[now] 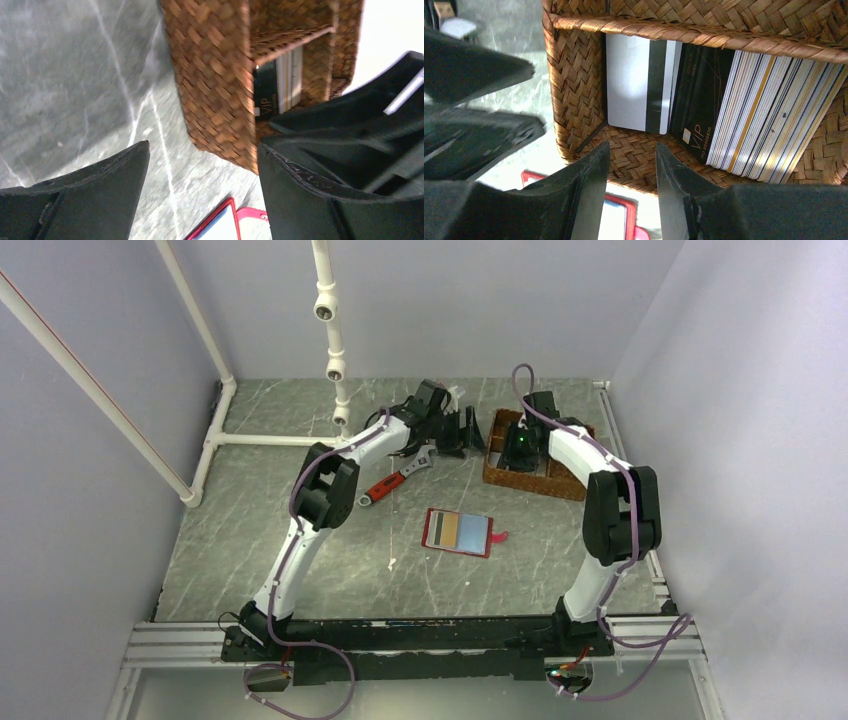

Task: Put the credit cards into the card holder
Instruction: Pick up the credit card from the storage box.

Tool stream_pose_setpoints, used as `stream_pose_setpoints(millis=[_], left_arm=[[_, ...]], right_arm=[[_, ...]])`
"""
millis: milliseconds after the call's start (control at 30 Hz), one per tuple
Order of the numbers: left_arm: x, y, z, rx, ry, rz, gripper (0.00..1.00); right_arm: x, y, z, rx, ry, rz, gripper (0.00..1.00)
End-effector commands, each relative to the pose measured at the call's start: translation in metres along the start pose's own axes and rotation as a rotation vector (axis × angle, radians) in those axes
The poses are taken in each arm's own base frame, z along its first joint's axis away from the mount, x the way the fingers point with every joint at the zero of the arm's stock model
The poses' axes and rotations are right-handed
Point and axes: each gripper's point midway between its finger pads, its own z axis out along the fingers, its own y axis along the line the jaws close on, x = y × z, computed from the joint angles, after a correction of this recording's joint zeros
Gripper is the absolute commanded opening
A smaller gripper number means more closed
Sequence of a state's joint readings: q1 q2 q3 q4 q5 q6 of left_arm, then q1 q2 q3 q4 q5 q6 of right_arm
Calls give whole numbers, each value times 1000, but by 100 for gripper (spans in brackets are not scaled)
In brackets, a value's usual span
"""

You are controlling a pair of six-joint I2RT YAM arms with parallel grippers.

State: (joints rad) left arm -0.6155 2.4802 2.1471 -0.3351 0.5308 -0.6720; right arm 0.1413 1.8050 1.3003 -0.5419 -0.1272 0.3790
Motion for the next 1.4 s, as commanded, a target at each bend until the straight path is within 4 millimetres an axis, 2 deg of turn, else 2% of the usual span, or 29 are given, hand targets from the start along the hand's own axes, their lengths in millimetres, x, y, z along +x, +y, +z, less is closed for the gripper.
stream_pose_setpoints(millis=[0,133,267,400,467,700,833,900,933,1100,1200,1267,1300,1367], left_arm=[[12,-21,-24,43,57,22,84],[33,-14,-33,17,123,5,84],[49,-21,-49,41,172,-11,86],[55,-34,-79,50,184,32,96],[60,-31,-94,29,196,52,98],[75,3,-144,-96,222,97,99],[68,18,-161,-106,219,66,99],[61,28,-166,-106,202,51,99],[59,33,-166,-105,198,36,99],[56,40,-164,-51,198,-12,99],[55,42,-161,-49,201,-18,99],[55,43,-161,-59,202,-18,99],[48,34,-169,-55,179,2,99],[52,44,-162,-65,198,-18,100]], right_arm=[[42,29,-20,-87,87,-5,41],[55,31,-32,-89,97,-23,42],[59,13,-44,-8,93,-70,44],[34,-13,-59,153,-32,-123,59],[22,-18,-60,204,-70,-132,67],[5,-16,-40,374,-85,-248,81],[4,-18,-20,461,-78,-298,89],[3,-25,-11,508,-77,-306,98],[4,-29,-8,531,-67,-305,99],[12,-38,4,580,-80,-335,100],[21,-45,20,605,-38,-352,99],[28,-47,29,594,-17,-354,94],[31,-48,31,596,-8,-352,89],[37,-49,33,593,7,-348,79]])
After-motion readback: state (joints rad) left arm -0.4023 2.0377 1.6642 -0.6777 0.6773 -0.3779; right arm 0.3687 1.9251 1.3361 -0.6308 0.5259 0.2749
